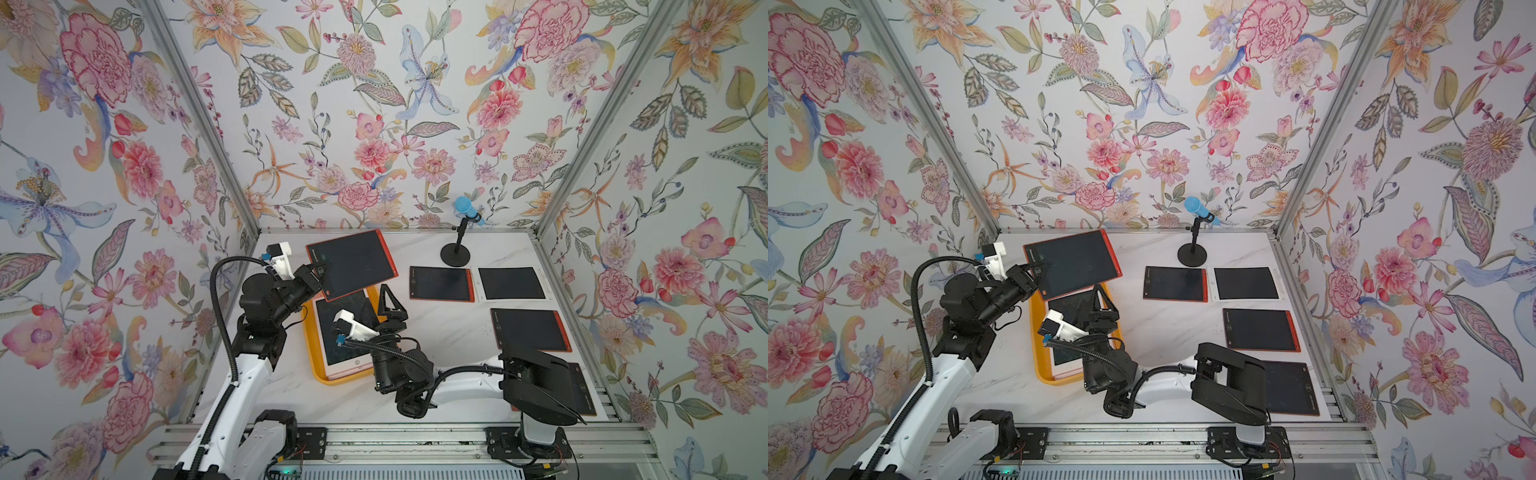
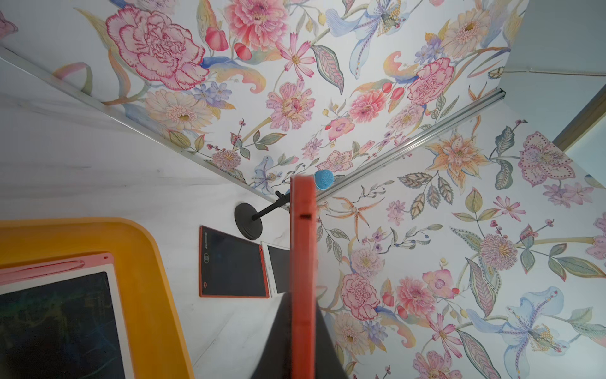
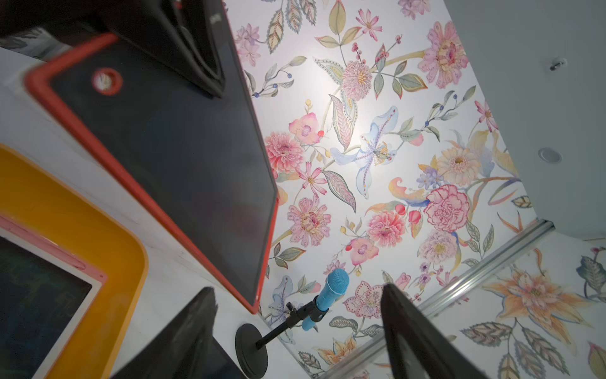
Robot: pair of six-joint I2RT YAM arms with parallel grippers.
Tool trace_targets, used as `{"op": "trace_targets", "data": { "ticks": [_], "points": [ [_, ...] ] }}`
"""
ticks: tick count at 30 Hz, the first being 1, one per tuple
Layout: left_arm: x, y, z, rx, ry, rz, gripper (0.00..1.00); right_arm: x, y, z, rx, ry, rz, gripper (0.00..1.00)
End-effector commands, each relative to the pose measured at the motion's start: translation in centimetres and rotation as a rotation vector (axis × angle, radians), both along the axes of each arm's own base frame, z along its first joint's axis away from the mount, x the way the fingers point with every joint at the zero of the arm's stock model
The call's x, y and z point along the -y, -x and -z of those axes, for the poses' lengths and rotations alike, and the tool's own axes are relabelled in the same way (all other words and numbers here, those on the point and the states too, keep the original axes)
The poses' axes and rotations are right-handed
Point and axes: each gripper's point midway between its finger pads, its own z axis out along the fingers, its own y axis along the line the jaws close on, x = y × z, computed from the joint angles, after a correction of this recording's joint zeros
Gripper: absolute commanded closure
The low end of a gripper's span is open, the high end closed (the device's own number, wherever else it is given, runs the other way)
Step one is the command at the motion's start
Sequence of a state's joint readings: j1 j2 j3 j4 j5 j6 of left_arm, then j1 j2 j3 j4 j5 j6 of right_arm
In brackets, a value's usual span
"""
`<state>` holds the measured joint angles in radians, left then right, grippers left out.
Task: Take out the writing tablet from the storage box
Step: Pick up the writing tablet from the storage box, then move the writing tablet to the center of the board.
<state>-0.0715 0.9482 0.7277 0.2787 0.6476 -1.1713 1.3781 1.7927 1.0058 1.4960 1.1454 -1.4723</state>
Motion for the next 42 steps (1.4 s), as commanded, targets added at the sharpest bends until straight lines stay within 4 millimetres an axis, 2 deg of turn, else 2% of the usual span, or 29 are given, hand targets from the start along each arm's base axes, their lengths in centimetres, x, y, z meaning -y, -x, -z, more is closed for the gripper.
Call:
{"op": "trace_targets", "data": {
  "ticks": [1,3,4,6,8,9,10,12,13,15,18,24,29,36,42],
  "points": [
    [-0.7,-0.5,-3.1,0.105,0.028,-0.012,1.00,6.8,-1.2,-2.6,-0.087,-0.359,0.144,0.14],
    [-1.0,-0.8,-2.9,0.104,0.040,-0.017,1.00,10.2,-1.8,-2.5,-0.146,-0.506,0.241,0.09],
    [-1.1,-0.8,-2.7,0.103,0.043,-0.018,1.00,11.7,-2.0,-2.4,-0.163,-0.578,0.282,0.00],
    [-1.1,-0.8,-2.4,0.100,0.043,-0.017,1.00,14.5,-2.1,-2.2,-0.176,-0.716,0.346,0.00],
    [-1.1,-0.8,-2.0,0.095,0.039,-0.015,1.00,15.8,-1.9,-2.6,-0.173,-0.795,0.330,0.00],
    [-1.1,-0.8,-2.0,0.096,0.037,-0.015,1.00,15.9,-1.8,-2.1,-0.198,-0.779,0.298,0.00],
    [-1.1,-0.7,-1.9,0.094,0.034,-0.015,1.00,16.4,-2.1,-2.1,-0.255,-0.856,0.242,0.00],
    [-1.2,-0.6,-1.8,0.095,0.033,-0.016,1.00,18.7,-4.7,1.5,-0.536,-1.110,0.223,0.00],
    [-1.2,-0.4,-1.8,0.098,0.032,-0.017,1.00,19.6,-5.8,3.0,-0.614,-1.190,0.223,0.00],
    [-1.2,-0.1,-1.8,0.101,0.032,-0.019,1.00,21.7,-7.1,5.6,-0.658,-1.297,0.250,0.00],
    [-1.2,0.4,-1.4,0.096,0.030,-0.018,1.00,23.5,-8.2,8.9,-0.731,-1.388,0.327,0.00],
    [-1.1,1.2,-0.7,0.087,0.044,-0.012,1.00,24.6,-10.4,15.8,-0.833,-1.538,0.515,0.00],
    [-0.9,1.9,0.0,0.076,0.035,-0.002,1.00,23.3,-12.6,20.7,-0.915,-1.703,0.556,0.00],
    [-0.9,2.1,0.9,0.059,0.023,0.002,1.00,22.0,-14.3,24.8,-1.008,-1.820,0.623,0.00],
    [-0.8,1.8,1.5,0.052,0.025,0.007,1.00,22.4,-15.2,27.0,-0.997,-1.850,0.677,0.00]
  ]
}}
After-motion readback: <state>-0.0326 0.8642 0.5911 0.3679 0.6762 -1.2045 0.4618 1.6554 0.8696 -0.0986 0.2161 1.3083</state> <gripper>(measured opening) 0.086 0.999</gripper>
